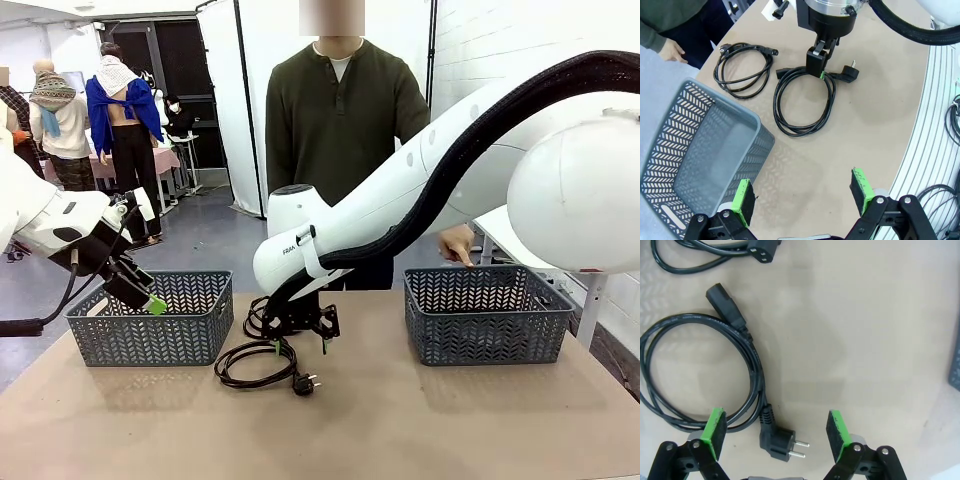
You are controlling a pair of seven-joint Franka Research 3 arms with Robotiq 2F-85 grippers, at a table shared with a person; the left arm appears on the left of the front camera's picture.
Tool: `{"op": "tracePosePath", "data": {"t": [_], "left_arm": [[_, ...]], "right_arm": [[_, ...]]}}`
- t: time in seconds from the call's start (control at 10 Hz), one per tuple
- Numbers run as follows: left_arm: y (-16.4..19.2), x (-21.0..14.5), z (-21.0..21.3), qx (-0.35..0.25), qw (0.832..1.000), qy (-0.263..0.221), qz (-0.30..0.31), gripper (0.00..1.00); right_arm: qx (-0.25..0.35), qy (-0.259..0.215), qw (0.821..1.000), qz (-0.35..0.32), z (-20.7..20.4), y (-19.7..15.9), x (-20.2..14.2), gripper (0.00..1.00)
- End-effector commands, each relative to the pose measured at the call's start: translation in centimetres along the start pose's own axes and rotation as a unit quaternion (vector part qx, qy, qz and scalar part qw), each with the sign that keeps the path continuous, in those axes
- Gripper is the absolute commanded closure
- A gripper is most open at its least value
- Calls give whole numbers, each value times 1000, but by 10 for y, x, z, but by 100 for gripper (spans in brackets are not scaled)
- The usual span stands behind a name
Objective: Organize the cables according to human instructions.
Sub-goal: Pick up a bundle of cables and place it in the basket indicated by the human.
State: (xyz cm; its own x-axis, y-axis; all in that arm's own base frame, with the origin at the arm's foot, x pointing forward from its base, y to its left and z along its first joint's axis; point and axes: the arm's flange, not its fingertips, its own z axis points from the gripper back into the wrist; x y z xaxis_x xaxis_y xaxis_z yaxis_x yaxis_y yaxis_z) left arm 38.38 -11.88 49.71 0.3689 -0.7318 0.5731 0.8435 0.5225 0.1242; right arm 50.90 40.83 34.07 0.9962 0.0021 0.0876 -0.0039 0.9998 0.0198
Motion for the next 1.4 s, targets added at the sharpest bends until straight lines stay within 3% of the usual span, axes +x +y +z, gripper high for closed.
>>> {"op": "tracePosePath", "data": {"t": [0.0, 1.3], "left_arm": [[4, -3, -1, -10, 1000, -7, -5, 0], [4, -3, -1, -10, 1000, -7, -5, 0]], "right_arm": [[1, -12, 1000, -17, -8, 7, 7, 0], [-19, -12, 999, -45, -38, -4, 16, 0]]}}
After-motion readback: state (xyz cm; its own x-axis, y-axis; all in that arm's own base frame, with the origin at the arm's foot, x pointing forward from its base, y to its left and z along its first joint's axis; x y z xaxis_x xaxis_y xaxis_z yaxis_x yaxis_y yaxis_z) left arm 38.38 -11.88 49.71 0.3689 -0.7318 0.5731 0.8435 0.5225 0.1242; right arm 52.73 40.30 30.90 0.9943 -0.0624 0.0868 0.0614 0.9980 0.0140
